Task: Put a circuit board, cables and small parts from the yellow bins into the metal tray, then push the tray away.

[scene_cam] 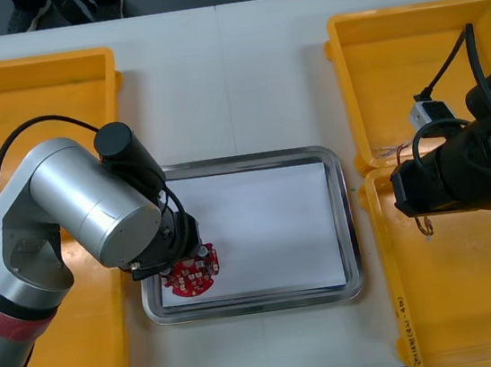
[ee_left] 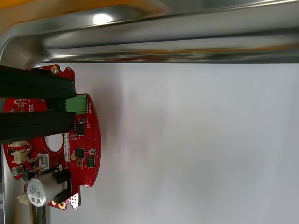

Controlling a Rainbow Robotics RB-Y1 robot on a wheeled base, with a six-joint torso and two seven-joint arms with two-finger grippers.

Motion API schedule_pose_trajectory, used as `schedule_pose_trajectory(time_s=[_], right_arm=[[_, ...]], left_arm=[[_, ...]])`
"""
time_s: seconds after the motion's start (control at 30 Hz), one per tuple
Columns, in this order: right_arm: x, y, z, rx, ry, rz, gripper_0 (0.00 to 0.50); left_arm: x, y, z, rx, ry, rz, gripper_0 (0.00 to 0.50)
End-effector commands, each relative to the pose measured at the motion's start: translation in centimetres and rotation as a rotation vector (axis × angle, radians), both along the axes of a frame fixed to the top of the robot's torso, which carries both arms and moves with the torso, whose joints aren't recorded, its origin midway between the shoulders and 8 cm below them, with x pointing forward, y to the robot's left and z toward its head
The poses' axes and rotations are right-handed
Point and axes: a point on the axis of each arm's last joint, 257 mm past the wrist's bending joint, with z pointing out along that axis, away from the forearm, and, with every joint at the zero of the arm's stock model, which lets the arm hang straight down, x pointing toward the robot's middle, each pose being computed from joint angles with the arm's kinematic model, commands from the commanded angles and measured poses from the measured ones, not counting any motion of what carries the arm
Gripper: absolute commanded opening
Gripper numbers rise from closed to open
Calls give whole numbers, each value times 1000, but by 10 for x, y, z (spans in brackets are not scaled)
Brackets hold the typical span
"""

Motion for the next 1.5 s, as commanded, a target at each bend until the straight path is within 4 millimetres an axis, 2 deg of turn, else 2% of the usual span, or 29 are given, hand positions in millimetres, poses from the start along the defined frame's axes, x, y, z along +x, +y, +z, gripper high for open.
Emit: schedule_pose_trajectory(time_s=[0.03,0.77,1.5], right_arm=[[-4,6,-1,-4,1,36,0],[-6,9,-1,2,8,45,0],[-6,9,-1,3,7,47,0]], left_arm=[[4,-21,5,-12,-41,-83,0],[-3,-29,-14,-1,-44,-109,0],[-1,-29,-21,3,-39,-120,8]])
